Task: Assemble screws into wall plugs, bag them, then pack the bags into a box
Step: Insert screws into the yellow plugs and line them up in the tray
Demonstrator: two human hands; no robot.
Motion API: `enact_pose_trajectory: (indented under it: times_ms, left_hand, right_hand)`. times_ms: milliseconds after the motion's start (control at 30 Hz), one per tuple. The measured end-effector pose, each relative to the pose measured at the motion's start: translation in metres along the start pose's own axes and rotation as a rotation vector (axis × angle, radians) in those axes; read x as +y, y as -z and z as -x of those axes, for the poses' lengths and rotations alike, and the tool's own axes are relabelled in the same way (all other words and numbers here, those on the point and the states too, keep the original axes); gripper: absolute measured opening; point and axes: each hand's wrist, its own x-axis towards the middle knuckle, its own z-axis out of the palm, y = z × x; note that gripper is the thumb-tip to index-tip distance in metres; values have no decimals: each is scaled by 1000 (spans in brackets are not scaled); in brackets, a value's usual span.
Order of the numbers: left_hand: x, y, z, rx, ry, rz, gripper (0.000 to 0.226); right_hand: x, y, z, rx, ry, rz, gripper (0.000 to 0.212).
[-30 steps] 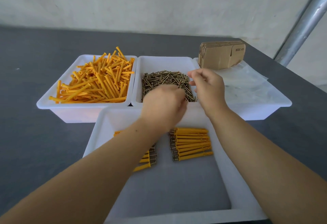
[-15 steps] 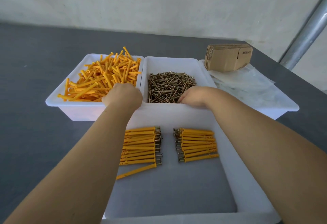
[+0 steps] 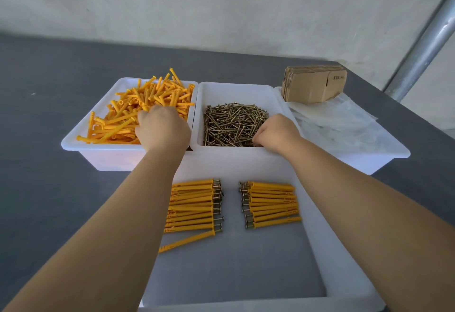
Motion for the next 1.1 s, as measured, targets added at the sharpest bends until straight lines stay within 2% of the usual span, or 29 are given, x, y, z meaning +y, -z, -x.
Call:
enact_pose_trajectory:
  times_ms: [67,167,233,300,400,467,533,567,633,700,767,833,900,1033,1100]
  left_hand:
    - [-2,0,-1,160,-87,111,23]
    - [-1,-2,-1,226,-143,288,20]
    - [0,-1,0,256,-151,379,12]
    - [2,1,2,259,-167,487,5]
    - [7,2,8,164,-174,658,23]
    - [10,1,11,77,-183,751,44]
    - [14,2,15,-1,-236,803,78]
    - [15,3,16,-44,-270,823,85]
    - [20,4,20,-138,-345,840,75]
    - [27,7,28,-232,-404,873,51]
    - [34,8,37,-343,-425,957,31]
    - [38,10,45,-438,-458,1005,20]
    - [40,10,49,-510,-473,1003,19]
    - [41,8,54,-653,-418,1001,17]
    - [41,7,53,-714,-354,1060,13]
  right_hand:
    - [3,0,3,83,-17,-6,20]
    - [5,2,8,143,-10,53,20]
    - [0,7,12,95,8,227,21]
    - [-10,14,15,23,23,458,12]
    - [-26,22,18,2,42,696,23]
    - [-30,26,19,21,32,732,24]
    - [-24,28,17,123,13,597,25]
    - [-21,29,17,185,23,473,22]
    - [-16,26,17,177,80,-4,10]
    - [-13,23,25,12,69,-617,10]
    - [-10,21,30,-94,77,-959,9]
    - [-7,20,35,-95,120,-1118,7]
    - [-2,16,38,-72,167,-1212,13]
    - [6,4,46,-18,221,-1212,9]
    - [7,2,46,22,195,-1216,28]
